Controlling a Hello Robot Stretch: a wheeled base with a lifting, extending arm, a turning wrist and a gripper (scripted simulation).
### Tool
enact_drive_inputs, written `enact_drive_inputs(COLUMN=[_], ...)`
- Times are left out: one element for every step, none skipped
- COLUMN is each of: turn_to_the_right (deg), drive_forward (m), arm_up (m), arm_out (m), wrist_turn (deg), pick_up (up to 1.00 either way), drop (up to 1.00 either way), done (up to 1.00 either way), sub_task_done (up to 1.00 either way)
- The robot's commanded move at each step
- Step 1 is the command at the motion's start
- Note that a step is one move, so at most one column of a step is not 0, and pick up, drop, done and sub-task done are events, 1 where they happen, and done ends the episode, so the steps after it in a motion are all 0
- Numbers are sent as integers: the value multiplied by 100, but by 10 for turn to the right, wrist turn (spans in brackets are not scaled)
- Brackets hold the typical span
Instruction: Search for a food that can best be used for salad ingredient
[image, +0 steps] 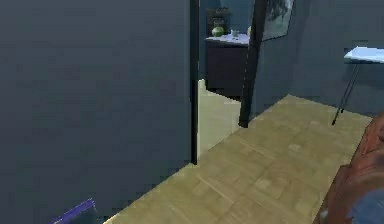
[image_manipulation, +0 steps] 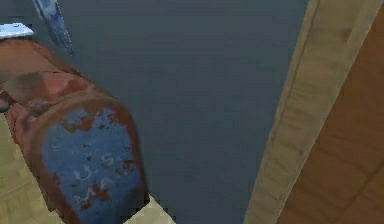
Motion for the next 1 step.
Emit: enact_drive_inputs(turn_to_the_right=[0], drive_forward=[80], arm_up=[0], arm_out=[0], wrist_turn=[0], pick_up=[0], drop=[0], done=[0], sub_task_done=[0])
